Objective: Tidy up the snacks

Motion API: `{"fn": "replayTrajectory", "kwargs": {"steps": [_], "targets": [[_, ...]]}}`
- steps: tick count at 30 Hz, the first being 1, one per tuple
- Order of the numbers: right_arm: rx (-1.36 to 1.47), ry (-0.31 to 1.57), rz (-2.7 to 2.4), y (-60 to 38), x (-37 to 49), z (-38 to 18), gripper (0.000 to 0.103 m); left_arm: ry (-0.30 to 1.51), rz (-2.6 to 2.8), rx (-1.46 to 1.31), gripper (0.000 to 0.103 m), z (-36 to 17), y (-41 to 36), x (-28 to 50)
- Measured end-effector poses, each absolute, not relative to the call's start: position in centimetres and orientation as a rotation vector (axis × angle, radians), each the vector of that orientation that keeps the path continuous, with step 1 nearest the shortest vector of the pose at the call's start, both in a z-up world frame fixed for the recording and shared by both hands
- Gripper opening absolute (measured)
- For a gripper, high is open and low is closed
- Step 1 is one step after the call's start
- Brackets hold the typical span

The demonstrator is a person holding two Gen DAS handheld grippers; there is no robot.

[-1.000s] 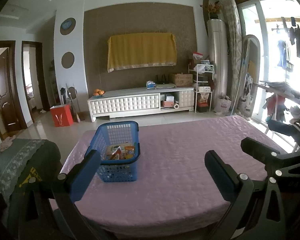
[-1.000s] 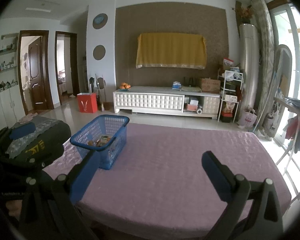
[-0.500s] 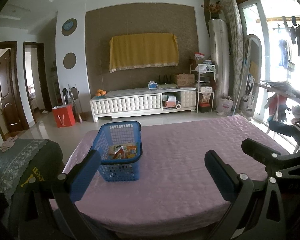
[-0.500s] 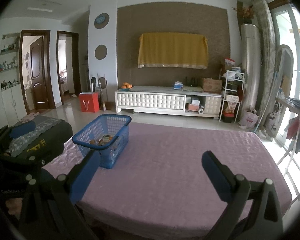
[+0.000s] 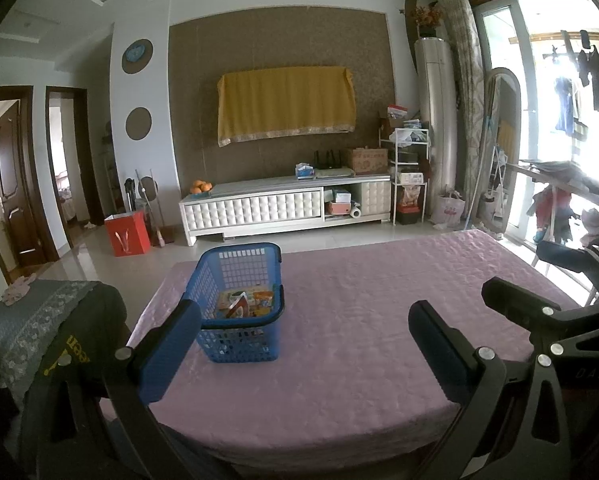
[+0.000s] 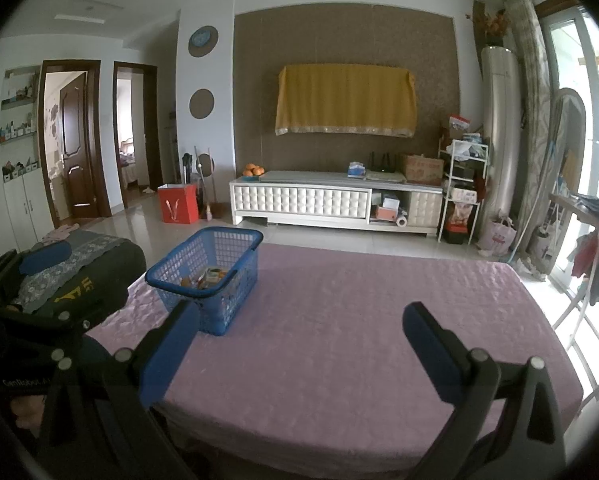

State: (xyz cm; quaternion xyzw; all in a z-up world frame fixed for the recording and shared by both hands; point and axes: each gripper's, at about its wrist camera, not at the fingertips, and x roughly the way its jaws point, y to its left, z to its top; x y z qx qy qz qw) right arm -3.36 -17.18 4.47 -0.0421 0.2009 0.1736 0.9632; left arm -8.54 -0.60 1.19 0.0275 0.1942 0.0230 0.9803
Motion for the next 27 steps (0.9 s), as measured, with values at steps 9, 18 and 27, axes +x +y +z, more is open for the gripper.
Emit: {"fn": "replayTrajectory", "kwargs": {"steps": [9, 18, 27], "targets": [[-0.082, 0.413, 0.357, -17.05, -3.46, 4.44, 0.103, 0.392, 0.044, 0.058, 0.103, 1.25, -0.45, -8.90], [-0.081, 0.410, 0.357, -16.94, -3.96, 4.24, 0.103, 0.392, 0.043, 0.058, 0.103, 1.31, -0.53, -9.05], [-0.081, 0.410, 0.356, -16.88, -4.07, 4.24, 0.103, 0.389, 0.040, 0.059, 0.103, 1.36, -0.55, -9.07]]}}
